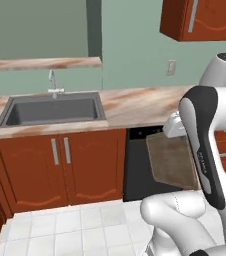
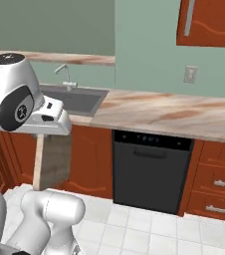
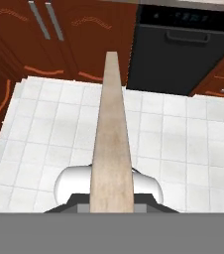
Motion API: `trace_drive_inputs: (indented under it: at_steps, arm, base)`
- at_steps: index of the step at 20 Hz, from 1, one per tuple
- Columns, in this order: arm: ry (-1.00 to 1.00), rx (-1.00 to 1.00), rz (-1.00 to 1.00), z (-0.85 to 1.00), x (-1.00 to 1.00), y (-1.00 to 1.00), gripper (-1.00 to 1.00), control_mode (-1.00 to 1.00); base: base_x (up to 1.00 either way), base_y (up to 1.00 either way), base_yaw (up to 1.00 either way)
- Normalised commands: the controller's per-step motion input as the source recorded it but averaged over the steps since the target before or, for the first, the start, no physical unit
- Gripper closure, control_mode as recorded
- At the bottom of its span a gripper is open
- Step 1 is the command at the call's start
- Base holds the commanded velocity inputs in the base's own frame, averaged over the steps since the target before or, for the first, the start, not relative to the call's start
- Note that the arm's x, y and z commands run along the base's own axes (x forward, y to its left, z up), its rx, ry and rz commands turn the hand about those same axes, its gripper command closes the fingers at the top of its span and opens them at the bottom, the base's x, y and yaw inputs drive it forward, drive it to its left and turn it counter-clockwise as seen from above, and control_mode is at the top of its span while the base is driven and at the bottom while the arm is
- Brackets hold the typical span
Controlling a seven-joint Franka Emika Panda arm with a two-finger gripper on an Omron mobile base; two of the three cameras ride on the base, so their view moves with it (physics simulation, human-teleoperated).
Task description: Move the cutting board and knife to the sink. Then move spray from the shelves to the counter.
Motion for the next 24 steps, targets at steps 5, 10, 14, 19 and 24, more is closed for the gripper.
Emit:
trace_drive_inputs:
  at_steps: [5,10,14,19,24]
  arm:
    - [0.0,0.0,0.0,0.0,0.0,0.0,1.0,1.0]
    - [0.0,0.0,0.0,0.0,0.0,0.0,1.0,1.0]
    - [0.0,0.0,0.0,0.0,0.0,0.0,1.0,1.0]
    - [0.0,0.0,0.0,0.0,0.0,0.0,1.0,1.0]
    - [0.0,0.0,0.0,0.0,0.0,0.0,1.0,1.0]
  base:
    - [0.46,0.88,-0.15]
    - [0.53,0.99,-0.1]
    - [0.71,0.53,-0.07]
    - [0.77,0.12,-0.04]
    - [0.49,-0.2,0.0]
